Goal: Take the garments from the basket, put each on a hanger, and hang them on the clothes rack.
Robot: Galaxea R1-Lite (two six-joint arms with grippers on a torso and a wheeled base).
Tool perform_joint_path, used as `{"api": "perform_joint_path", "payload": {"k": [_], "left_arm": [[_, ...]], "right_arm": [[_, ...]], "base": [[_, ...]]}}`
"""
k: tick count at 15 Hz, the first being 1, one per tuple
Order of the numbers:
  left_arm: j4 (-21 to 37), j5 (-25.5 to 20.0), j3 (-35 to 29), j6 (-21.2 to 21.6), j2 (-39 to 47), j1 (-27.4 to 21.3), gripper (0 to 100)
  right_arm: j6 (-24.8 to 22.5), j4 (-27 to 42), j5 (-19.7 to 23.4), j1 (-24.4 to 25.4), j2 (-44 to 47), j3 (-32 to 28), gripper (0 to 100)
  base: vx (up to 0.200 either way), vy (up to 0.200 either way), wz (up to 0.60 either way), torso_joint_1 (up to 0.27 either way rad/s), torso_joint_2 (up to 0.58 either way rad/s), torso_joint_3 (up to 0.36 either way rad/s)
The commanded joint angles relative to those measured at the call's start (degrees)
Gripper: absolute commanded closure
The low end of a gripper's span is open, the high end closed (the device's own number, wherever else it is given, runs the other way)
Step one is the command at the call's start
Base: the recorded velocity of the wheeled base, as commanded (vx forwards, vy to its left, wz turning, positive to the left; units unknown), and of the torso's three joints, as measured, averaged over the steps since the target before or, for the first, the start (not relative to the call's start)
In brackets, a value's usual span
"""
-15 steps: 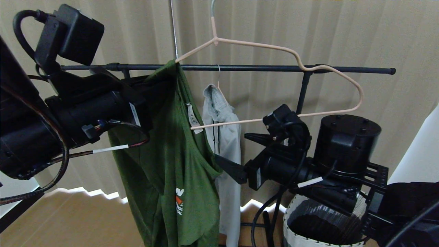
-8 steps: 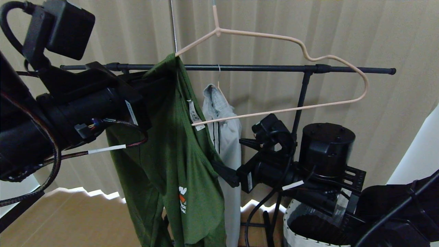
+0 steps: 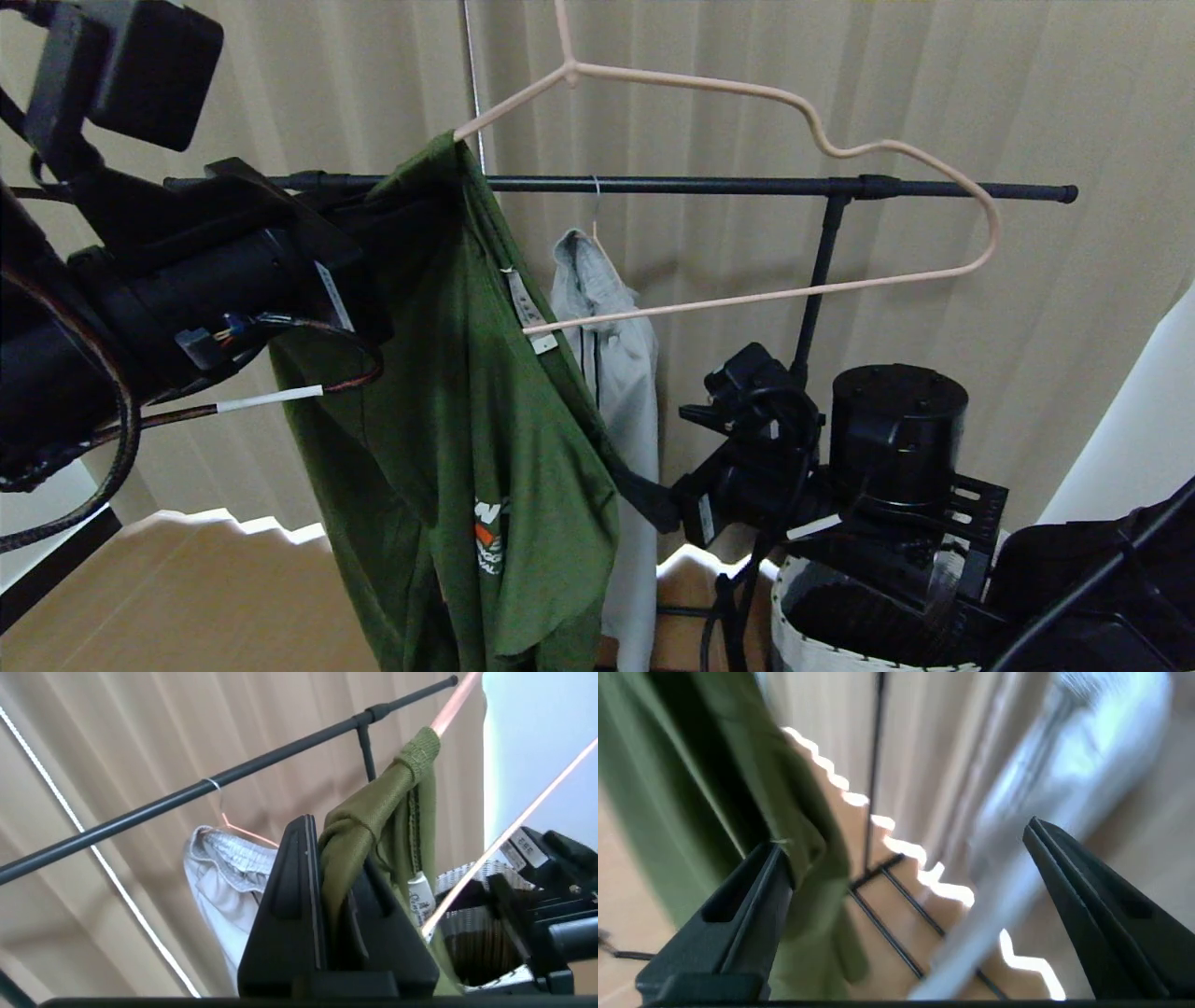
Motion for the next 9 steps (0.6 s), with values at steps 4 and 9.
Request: {"api": "perform_joint_path", "payload": {"k": [4,9], "left_arm": [[0.3,0.1,1.7,2.8,0.2,5.3,100],[0.2,0.2,9.4,14.1,0.1,7.6,100]], "right_arm": [[-5.7,0.3,0.0,-11.3,-7.6,6.6,0],[-8.2,0.7,0.0,-21.3,-9.5,4.2,0]], "base": [[0.000,0.000,0.00,0.000,0.00,0.000],[0.000,0.000,0.00,0.000,0.00,0.000]]}}
